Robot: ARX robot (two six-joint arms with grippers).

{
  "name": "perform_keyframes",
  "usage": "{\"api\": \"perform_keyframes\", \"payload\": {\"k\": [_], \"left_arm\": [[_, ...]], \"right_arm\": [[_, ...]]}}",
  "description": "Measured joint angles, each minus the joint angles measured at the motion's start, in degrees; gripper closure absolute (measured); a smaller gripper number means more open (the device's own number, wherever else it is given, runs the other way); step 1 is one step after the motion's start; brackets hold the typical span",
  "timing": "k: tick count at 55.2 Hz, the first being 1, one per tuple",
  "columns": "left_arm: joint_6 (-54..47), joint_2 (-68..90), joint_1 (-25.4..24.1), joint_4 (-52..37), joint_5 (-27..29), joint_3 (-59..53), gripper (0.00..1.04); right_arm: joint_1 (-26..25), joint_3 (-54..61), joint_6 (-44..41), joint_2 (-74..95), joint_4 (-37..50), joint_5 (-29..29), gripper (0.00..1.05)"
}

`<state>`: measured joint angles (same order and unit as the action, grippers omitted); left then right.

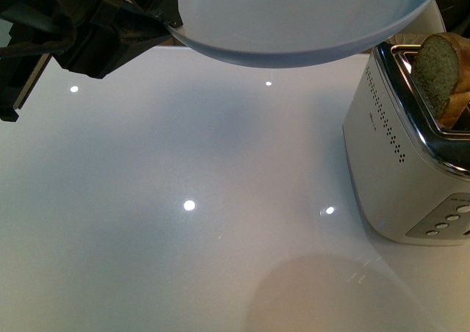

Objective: Left arm holds plate, right arm toasts bread

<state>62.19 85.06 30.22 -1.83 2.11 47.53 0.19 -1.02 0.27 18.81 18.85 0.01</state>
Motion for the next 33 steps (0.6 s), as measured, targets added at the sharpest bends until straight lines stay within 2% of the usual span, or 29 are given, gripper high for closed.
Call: {"api": "perform_keyframes", "payload": {"k": [26, 30, 33], "left_arm": [[0.02, 0.00, 0.00, 0.00, 0.02, 0.00, 1.02], [0.02, 0.00, 0.00, 0.00, -0.04, 0.00, 1.02], [0.02, 0.00, -0.02, 0.00, 0.07, 0.00, 1.02]], "right_arm": [[0.00, 0.00, 0.00, -8.83, -8.87, 0.02, 1.03], [0.00, -0.02, 0.00, -15.43, -17.33, 0.13, 1.03], [0.00, -0.02, -0.02, -17.92, -18.40, 0.04, 1.03]]}}
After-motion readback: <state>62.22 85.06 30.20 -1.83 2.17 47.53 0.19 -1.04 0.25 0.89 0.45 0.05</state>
